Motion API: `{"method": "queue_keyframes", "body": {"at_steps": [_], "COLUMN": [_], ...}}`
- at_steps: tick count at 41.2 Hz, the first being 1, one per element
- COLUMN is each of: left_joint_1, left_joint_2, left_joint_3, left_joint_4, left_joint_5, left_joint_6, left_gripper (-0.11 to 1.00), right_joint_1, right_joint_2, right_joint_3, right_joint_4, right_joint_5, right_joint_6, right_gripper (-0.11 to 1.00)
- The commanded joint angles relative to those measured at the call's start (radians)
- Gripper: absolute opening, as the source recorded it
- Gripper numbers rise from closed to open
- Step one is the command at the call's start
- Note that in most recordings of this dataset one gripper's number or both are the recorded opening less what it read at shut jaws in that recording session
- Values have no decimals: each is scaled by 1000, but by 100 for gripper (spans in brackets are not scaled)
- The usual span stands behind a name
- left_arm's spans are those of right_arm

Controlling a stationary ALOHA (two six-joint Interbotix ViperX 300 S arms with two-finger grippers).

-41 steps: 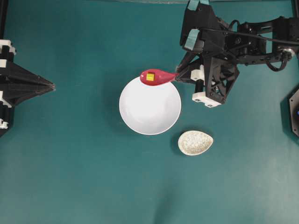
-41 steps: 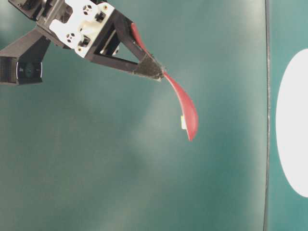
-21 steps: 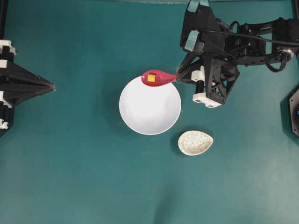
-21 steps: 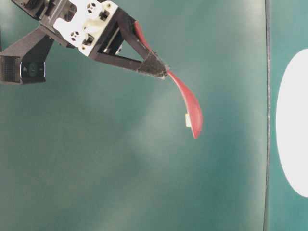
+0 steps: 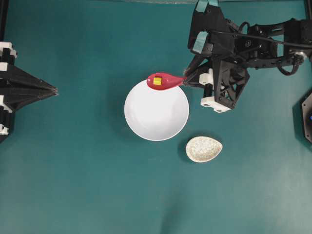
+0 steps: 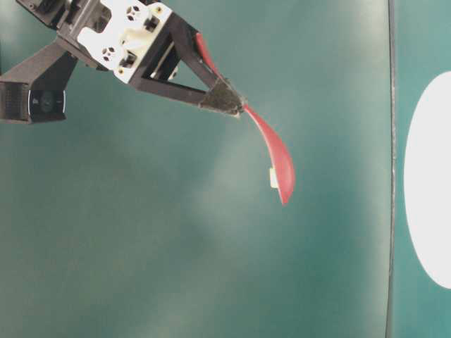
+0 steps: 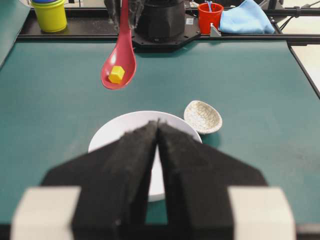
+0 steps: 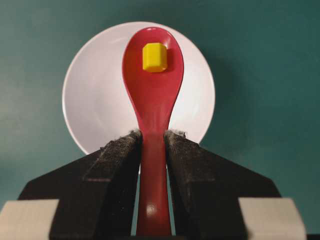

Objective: Scoop the yellow hexagonal prism block from the bowl with a spoon using the right arm.

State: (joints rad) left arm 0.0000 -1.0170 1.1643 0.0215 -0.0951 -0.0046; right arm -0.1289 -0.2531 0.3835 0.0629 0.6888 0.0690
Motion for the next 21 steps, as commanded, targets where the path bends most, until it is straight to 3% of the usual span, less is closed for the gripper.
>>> {"method": "queue_keyframes", "body": {"at_steps": [1, 21], "left_joint_1": [2, 3], "left_joint_2": [9, 8], "left_joint_3": [-23, -23], "left_joint_4": [2, 2], "left_joint_5": [-5, -5], "left_joint_6": [-2, -2], "left_gripper": [9, 9], "right_joint_1": [2, 0], "right_joint_2": [-28, -28], "right_joint_3": [-12, -11], "right_joint_4": [0, 0], "right_joint_5": [-11, -25], "right_joint_6": [2, 3], "right_gripper": [25, 25]}}
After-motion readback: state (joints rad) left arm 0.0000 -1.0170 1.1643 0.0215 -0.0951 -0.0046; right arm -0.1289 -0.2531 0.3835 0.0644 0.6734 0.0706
